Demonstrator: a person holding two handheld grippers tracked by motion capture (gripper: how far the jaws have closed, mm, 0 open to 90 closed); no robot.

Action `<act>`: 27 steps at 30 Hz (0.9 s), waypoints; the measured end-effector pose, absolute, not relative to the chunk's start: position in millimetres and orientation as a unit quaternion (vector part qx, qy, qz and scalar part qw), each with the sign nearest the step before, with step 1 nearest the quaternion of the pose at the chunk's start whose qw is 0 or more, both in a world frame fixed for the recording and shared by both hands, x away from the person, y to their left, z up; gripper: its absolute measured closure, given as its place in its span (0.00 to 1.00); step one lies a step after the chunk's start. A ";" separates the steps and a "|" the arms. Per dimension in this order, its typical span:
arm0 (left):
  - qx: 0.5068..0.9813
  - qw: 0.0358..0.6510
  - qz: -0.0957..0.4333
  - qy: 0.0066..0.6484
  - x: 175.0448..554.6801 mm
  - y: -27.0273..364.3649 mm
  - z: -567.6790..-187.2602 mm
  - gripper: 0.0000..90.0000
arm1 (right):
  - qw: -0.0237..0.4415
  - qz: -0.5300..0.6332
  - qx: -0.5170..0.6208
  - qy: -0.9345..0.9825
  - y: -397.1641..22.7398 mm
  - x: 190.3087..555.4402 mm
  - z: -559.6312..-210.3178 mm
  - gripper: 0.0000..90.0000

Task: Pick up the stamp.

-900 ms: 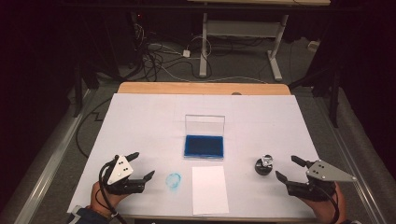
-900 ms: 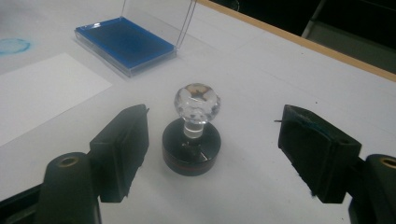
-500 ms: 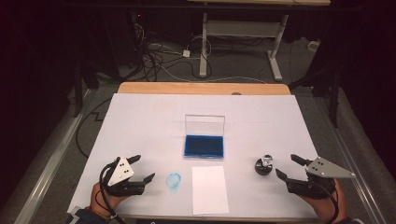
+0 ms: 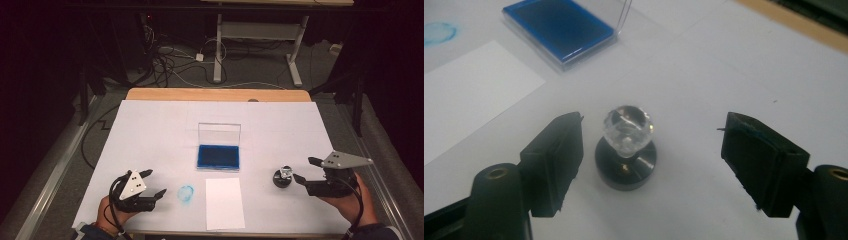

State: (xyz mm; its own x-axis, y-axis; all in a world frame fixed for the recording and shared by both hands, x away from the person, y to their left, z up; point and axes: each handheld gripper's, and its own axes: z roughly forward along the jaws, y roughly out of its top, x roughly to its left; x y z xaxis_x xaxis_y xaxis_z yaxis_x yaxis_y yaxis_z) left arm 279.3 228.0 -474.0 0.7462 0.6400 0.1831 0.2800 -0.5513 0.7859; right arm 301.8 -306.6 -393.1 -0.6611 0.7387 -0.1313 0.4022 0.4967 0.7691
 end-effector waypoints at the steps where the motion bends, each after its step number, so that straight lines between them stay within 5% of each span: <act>1: 0.849 0.391 0.231 0.270 279.2 228.2 -473.7 0.25 | 0.215 0.361 0.345 0.839 -304.0 304.9 -391.8 0.30; 7: 0.852 0.391 0.227 0.265 279.0 228.6 -473.4 0.27 | 0.166 0.312 0.353 0.867 -288.4 323.2 -393.0 0.29; 16: 0.852 0.397 0.220 0.260 279.0 229.4 -474.5 0.28 | 0.177 0.278 0.350 0.877 -270.2 335.4 -403.9 0.30; 27: 0.853 0.393 0.211 0.270 280.2 229.1 -474.8 0.28 | 0.140 0.267 0.358 0.883 -273.8 350.5 -416.5 0.43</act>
